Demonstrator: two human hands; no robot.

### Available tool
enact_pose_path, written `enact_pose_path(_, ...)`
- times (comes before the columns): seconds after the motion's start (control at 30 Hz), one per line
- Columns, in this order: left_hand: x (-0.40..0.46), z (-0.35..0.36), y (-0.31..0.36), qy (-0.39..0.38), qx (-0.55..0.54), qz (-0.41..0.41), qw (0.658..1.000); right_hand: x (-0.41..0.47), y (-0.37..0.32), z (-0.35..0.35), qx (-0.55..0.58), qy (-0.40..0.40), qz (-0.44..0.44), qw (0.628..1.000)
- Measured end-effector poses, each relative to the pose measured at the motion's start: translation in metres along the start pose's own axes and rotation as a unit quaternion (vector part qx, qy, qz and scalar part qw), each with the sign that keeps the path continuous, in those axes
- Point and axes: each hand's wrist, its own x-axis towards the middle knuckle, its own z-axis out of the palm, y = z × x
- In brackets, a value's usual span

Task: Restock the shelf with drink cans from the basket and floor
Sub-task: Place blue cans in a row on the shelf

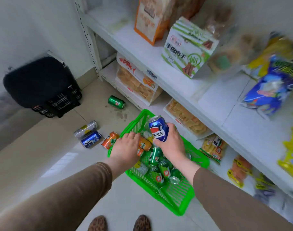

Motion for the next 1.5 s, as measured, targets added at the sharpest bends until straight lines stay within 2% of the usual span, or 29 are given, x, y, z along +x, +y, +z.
enact_pose_path(0.3,-0.119,-0.275,0.042,0.164,-0.001,0.065,0.984,-0.113,-0.165,-0.238,0.032,0.086,-0.091,0.992)
enact_pose_path(0.4,-0.153,-0.346,0.058,0.222,0.005,0.094,0.97,-0.144,-0.208,-0.302,0.048,0.106,-0.117,0.986)
enact_pose_path(0.53,-0.174,-0.414,0.075,0.261,0.016,0.121,0.958,-0.163,-0.251,-0.365,0.099,0.14,-0.139,0.975)
enact_pose_path(0.73,-0.153,-0.477,0.089,0.293,0.02,0.119,0.948,-0.128,-0.285,-0.424,0.139,0.201,-0.108,0.964)
enact_pose_path(0.87,-0.116,-0.509,0.096,0.288,0.017,0.099,0.952,-0.082,-0.291,-0.446,0.188,0.198,-0.073,0.959)
enact_pose_path(1.13,-0.046,-0.549,0.096,0.286,0.015,0.058,0.956,0.009,-0.291,-0.459,0.248,0.157,-0.074,0.953)
enact_pose_path(1.37,0.001,-0.575,0.097,0.281,0.019,0.051,0.958,0.077,-0.308,-0.464,0.225,0.179,-0.088,0.954)
enact_pose_path(1.5,0.028,-0.587,0.098,0.277,0.014,0.058,0.959,0.103,-0.317,-0.467,0.251,0.198,-0.083,0.944)
